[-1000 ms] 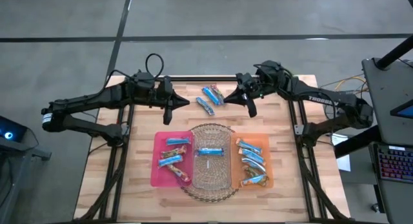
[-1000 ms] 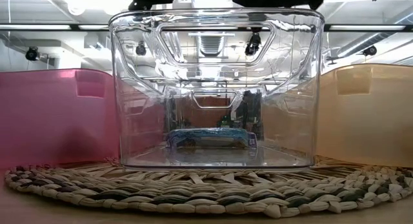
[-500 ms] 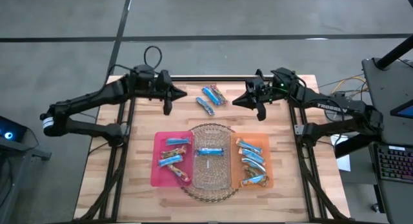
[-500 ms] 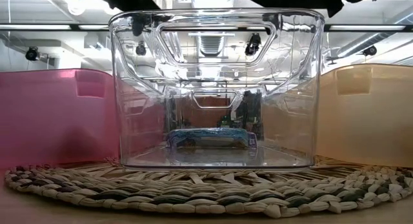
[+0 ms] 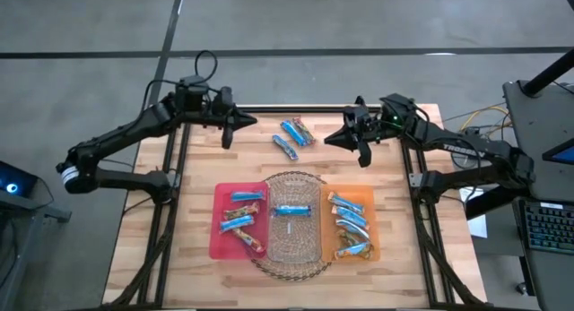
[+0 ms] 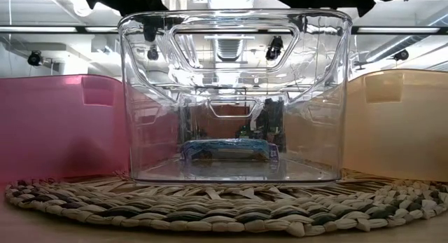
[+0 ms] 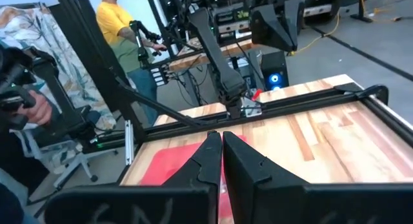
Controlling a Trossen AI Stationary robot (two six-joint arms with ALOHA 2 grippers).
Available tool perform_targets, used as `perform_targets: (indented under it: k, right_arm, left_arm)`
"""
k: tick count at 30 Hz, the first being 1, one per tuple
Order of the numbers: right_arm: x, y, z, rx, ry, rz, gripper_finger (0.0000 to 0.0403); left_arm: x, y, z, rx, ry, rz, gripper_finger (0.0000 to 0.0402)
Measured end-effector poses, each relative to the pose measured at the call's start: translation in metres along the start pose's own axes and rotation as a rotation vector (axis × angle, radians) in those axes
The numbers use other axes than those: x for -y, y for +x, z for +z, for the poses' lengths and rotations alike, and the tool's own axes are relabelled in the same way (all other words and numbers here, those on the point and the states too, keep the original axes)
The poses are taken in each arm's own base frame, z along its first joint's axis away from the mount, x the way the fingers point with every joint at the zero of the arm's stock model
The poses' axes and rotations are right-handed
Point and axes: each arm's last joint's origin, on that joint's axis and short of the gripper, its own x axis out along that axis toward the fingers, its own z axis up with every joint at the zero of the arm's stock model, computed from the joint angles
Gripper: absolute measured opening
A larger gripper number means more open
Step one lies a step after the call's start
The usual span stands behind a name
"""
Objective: Pick and place Granola Bars by type
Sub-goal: Put the blue granola bar into the transparent bin
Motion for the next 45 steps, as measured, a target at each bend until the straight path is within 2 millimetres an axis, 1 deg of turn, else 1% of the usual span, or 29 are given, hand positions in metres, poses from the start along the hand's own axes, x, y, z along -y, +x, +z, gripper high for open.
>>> perform_targets:
  k: [4, 7, 12, 18, 23, 26, 31, 35, 40, 43, 45]
  right_arm:
    - [-0.003, -0.005, 0.003, 0.021, -0.001, -0.044, 0.0009]
    - [-0.005, -0.013, 0.003, 0.026, 0.012, -0.137, 0.0009]
    - [-0.013, -0.033, -0.002, -0.023, 0.073, -0.306, 0.0009]
    - [-0.023, -0.051, -0.007, -0.06, 0.166, -0.367, 0.0009]
    - [-0.024, -0.055, -0.009, -0.068, 0.199, -0.387, 0.0009]
    - [-0.024, -0.054, -0.009, -0.069, 0.199, -0.387, 0.0009]
    - [-0.024, -0.054, -0.009, -0.072, 0.201, -0.387, 0.0008]
    - [-0.023, -0.053, -0.011, -0.087, 0.211, -0.39, 0.0009]
    - [-0.022, -0.053, -0.014, -0.116, 0.224, -0.399, 0.0009]
    - [-0.022, -0.054, -0.016, -0.133, 0.231, -0.404, 0.0009]
    - [-0.022, -0.054, -0.017, -0.148, 0.238, -0.409, 0.0009]
  left_arm:
    - [-0.001, 0.003, 0.0, -0.007, -0.027, -0.001, 0.0]
    - [-0.003, 0.006, -0.002, -0.02, -0.044, -0.001, 0.0]
    - [-0.005, 0.012, -0.005, -0.037, -0.057, -0.002, 0.0]
    - [-0.011, 0.023, -0.004, -0.06, -0.082, -0.004, 0.0]
    - [-0.018, 0.037, 0.001, -0.08, -0.065, -0.015, 0.0]
    - [-0.021, 0.046, 0.008, -0.09, -0.051, -0.074, 0.0]
    - [-0.031, 0.066, 0.019, -0.19, -0.067, -0.116, 0.0004]
    - [-0.038, 0.081, 0.038, -0.261, -0.044, -0.147, 0.0029]
    - [-0.048, 0.1, 0.058, -0.329, 0.027, -0.175, 0.0085]
    - [-0.055, 0.111, 0.061, -0.378, 0.061, -0.175, 0.0117]
    - [-0.059, 0.12, 0.059, -0.411, 0.073, -0.174, 0.0135]
